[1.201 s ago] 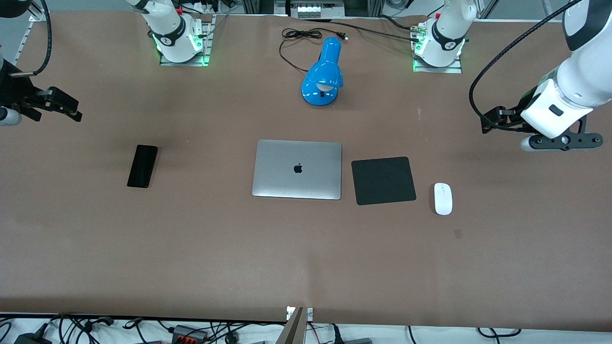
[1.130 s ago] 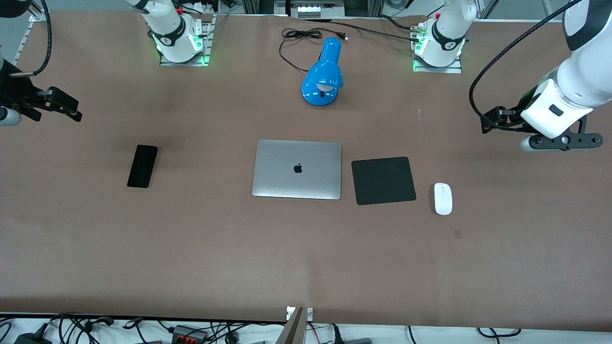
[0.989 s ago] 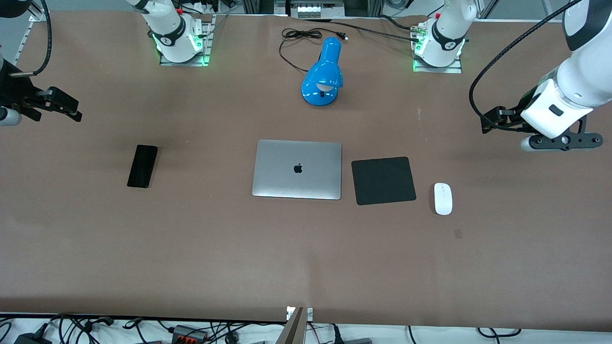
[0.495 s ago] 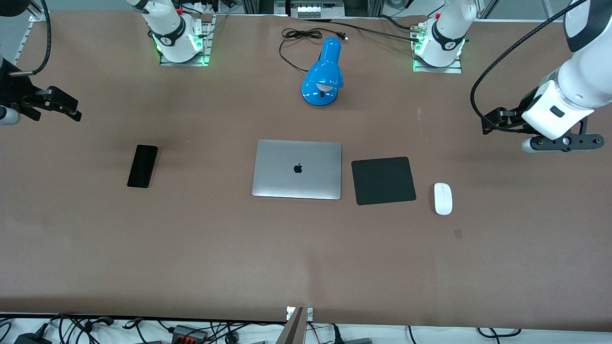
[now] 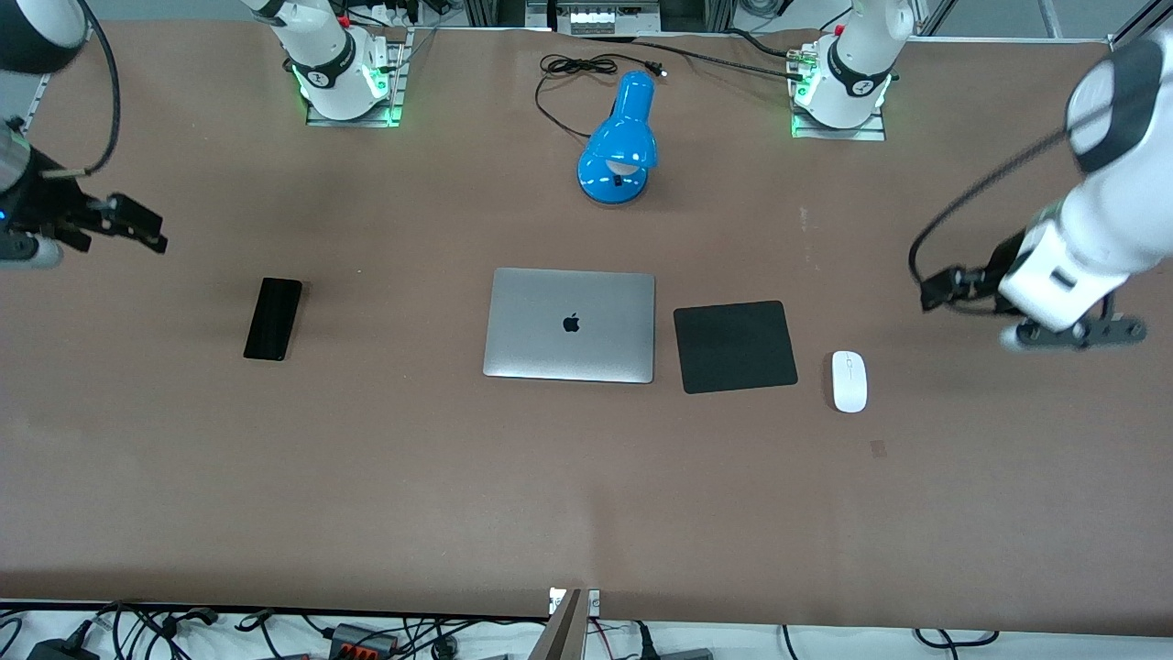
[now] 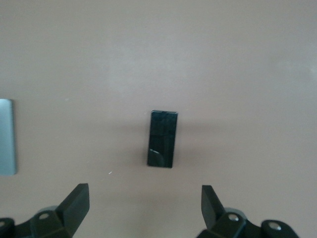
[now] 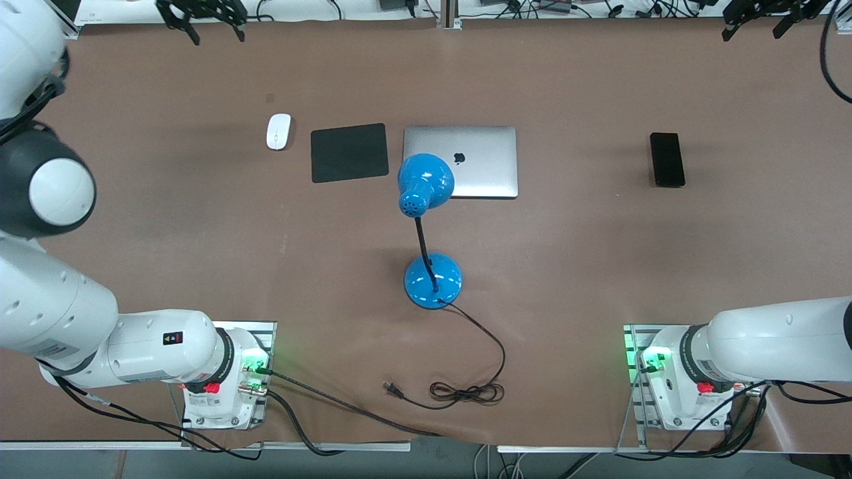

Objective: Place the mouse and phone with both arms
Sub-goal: 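Lower the right gripper to the phone while the left gripper reaches the mouse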

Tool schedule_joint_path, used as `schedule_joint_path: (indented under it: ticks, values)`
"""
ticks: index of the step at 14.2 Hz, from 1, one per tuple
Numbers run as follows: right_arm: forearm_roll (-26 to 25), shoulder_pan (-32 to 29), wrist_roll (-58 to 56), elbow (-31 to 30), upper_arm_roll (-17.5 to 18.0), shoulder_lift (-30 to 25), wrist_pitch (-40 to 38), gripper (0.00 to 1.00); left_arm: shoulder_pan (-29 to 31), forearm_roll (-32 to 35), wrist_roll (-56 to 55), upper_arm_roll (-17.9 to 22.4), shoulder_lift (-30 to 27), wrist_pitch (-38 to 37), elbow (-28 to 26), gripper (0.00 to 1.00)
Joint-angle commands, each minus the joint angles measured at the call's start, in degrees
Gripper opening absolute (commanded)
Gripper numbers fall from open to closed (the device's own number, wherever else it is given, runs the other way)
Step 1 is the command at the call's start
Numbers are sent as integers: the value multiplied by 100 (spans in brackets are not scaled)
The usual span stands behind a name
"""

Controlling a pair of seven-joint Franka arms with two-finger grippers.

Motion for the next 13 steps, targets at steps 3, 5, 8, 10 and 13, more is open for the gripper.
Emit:
schedule_joint_path:
  ticks: [3,5,8,10,13]
  values:
    - [-93,-36,100,-254,40,631,390,100,47,-87,-15,-33,1387,695,190,100]
    - [-84,-44,100,-675,40,737,960,100,-31,-34,-15,-24,1624,856,129,100]
    - [-84,-88,100,-1466,31,886,1918,100,-58,106,64,-32,1976,1302,-80,100]
    - [-75,-132,100,-1791,-4,1132,2446,100,-67,483,73,-59,2029,1742,-353,100]
    - [-40,-351,117,-1986,5,1659,3053,100,-67,494,160,-68,2222,2112,-521,100]
